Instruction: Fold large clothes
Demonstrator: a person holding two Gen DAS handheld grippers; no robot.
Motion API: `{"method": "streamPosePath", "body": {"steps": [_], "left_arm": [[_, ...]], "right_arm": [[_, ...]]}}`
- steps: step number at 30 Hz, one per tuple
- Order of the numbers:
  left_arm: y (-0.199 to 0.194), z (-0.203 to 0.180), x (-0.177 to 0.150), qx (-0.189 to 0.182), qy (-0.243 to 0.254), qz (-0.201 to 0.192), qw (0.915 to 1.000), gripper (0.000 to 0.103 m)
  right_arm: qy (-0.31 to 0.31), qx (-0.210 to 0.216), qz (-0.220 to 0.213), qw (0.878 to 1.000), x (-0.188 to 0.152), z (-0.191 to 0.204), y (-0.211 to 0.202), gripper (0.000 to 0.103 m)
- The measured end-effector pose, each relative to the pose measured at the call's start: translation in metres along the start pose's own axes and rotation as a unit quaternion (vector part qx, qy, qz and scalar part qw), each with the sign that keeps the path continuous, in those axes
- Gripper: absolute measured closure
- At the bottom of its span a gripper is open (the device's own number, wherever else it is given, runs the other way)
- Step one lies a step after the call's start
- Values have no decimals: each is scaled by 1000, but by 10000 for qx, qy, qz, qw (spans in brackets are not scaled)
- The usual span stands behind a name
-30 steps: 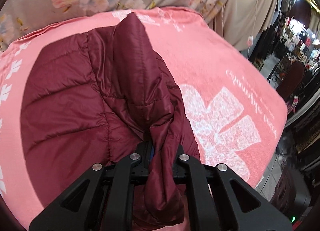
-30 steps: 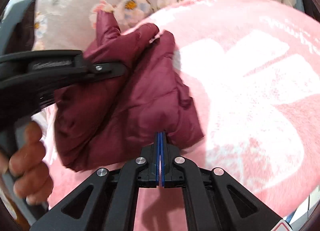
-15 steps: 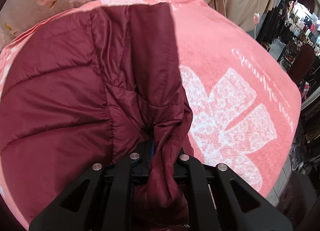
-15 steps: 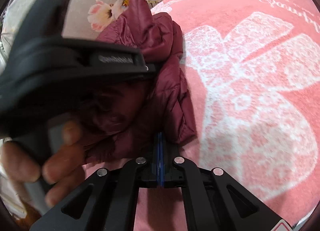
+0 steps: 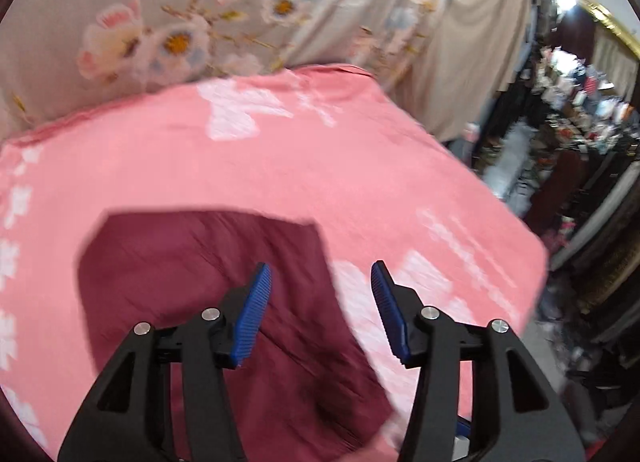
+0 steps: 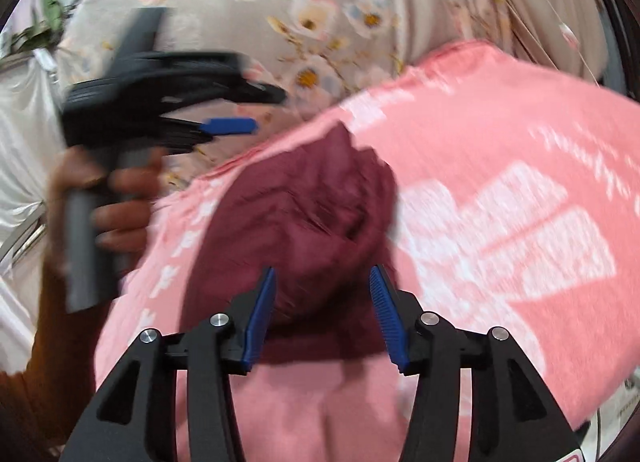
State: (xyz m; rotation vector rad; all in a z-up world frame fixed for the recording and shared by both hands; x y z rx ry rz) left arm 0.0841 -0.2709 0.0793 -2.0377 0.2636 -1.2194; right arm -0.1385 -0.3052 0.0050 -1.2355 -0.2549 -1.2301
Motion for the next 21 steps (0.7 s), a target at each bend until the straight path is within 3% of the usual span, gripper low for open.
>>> {"method": "streamPosePath", "body": {"steps": [6, 7, 10, 11, 16, 21], "left_arm": [[55, 29, 7, 211, -257, 695, 9970, 54], [61, 30, 6, 230, -263, 768, 9964, 54], [83, 35, 2, 343, -244, 983, 9943, 56], [90, 36, 0, 381, -242, 1040, 9936, 58], [117, 40, -4, 631, -119, 1164, 9911, 66], [138, 42, -11, 661, -139, 1222, 9902, 67]], "right_arm": [[-289, -107, -161, 9994, 20, 16, 26, 53], [-304, -119, -71, 9994, 18, 14, 34, 58], [-180, -190, 196, 9995, 12, 1, 56, 89], [33, -130, 189, 9997, 10, -8, 55, 94], [685, -76, 382, 9969, -4, -38, 53, 98], [825, -235, 742, 9935, -21, -48, 71, 99]]}}
Point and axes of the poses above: each gripper's, at about its wrist camera, not at the fingertips, and y roughly the way its jaws point, z to its left, x to its top, the point moved 2 cm from there along y, roughly the way its jaws point, and after that the axes turned 12 degrees about -x, right-handed, at the moved point
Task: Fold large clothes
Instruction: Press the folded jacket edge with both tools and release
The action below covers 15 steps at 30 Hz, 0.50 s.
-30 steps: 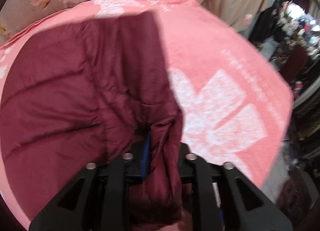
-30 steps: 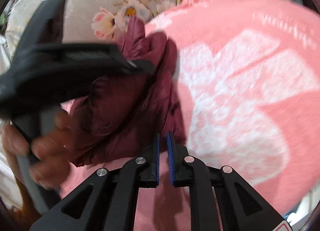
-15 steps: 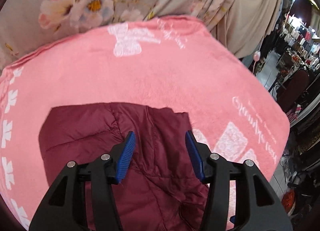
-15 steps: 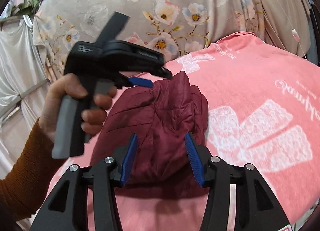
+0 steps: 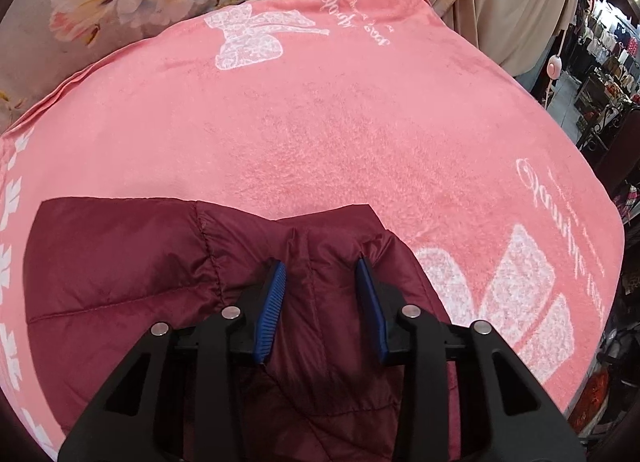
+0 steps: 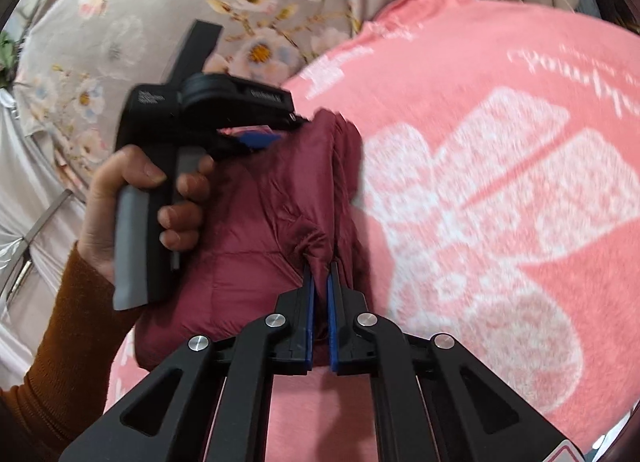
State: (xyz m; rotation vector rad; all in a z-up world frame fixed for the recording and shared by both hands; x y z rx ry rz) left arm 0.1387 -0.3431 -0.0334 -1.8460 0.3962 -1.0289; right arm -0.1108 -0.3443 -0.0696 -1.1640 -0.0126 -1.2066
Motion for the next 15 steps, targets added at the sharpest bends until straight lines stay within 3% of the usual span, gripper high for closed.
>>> {"method": "streamPosePath", "body": {"steps": [6, 15], "left_arm": [[15, -1, -5, 73, 15, -82, 9999, 67], [33, 1, -9, 267, 224, -258, 9991, 67]], "right_arm": [[10, -119, 330, 9994, -4, -4, 24, 99], [-28, -68, 367, 9993, -4, -8, 37, 102]]}}
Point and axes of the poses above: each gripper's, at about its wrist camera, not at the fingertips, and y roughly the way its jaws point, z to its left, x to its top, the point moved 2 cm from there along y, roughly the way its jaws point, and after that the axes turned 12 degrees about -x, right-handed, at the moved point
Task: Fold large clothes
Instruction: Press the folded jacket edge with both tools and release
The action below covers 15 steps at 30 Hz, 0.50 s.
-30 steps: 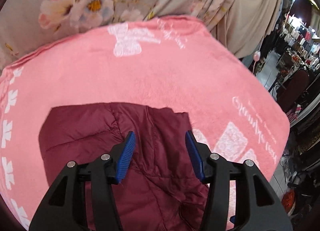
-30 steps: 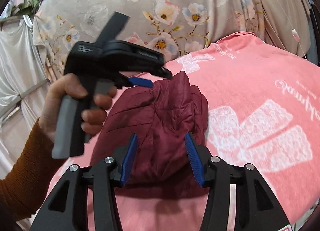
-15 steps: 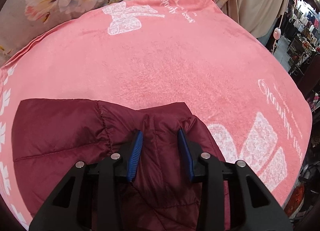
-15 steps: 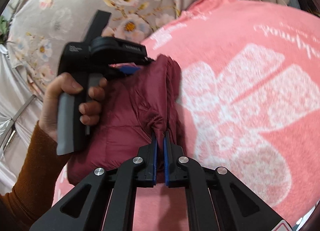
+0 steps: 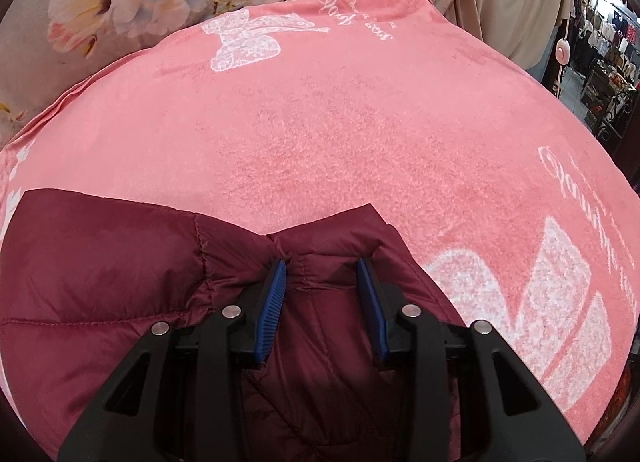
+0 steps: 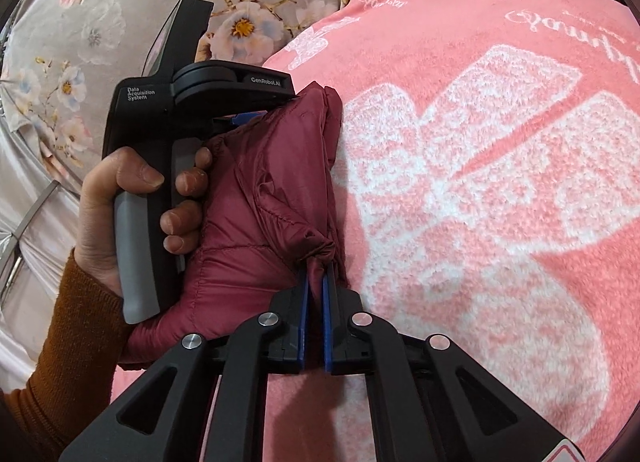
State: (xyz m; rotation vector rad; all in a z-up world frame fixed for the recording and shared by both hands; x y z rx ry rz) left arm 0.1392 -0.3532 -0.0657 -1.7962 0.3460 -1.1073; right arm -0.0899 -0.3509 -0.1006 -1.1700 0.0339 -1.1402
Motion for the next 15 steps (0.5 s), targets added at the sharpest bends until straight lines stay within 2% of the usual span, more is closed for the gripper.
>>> {"method": "streamPosePath", "body": {"steps": [15], "left_arm": [[8, 2, -3, 33, 39, -234, 9997, 67]], "right_arm": [[-107, -83, -192, 9997, -6, 5, 0, 102]]}}
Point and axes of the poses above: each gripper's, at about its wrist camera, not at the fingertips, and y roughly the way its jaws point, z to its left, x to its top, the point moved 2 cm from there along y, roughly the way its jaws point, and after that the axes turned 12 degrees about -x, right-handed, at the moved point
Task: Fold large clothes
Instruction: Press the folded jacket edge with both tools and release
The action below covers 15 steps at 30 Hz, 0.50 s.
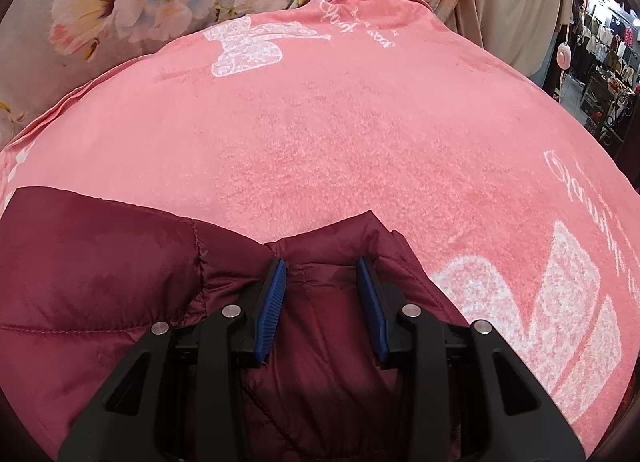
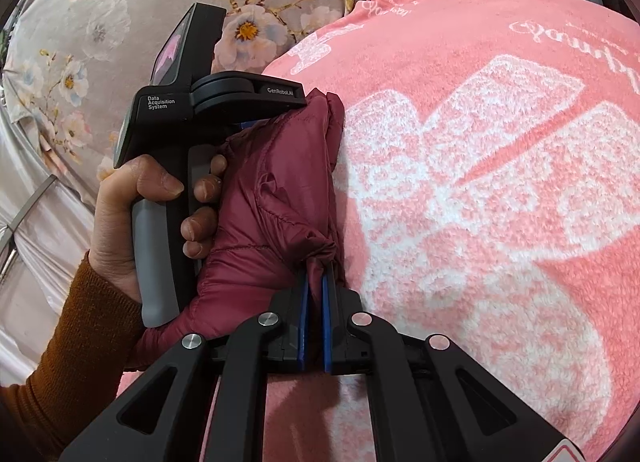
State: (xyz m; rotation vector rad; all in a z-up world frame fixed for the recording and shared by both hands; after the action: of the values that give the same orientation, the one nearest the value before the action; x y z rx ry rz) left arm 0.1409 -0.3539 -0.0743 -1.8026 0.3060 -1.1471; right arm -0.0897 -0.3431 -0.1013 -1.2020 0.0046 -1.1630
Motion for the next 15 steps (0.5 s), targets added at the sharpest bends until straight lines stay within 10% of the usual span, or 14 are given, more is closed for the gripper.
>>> {"method": "streamPosePath", "body": {"steps": [12, 15], "left_arm": [[-41, 14, 1, -516, -591, -338, 9963, 65], [-91, 30, -4, -537, -996, -574, 9919, 37]], "right_arm": [[-77, 60, 115, 9999, 5, -1, -8, 96], [-144, -221, 107, 9996, 17, -1, -25, 64]]}}
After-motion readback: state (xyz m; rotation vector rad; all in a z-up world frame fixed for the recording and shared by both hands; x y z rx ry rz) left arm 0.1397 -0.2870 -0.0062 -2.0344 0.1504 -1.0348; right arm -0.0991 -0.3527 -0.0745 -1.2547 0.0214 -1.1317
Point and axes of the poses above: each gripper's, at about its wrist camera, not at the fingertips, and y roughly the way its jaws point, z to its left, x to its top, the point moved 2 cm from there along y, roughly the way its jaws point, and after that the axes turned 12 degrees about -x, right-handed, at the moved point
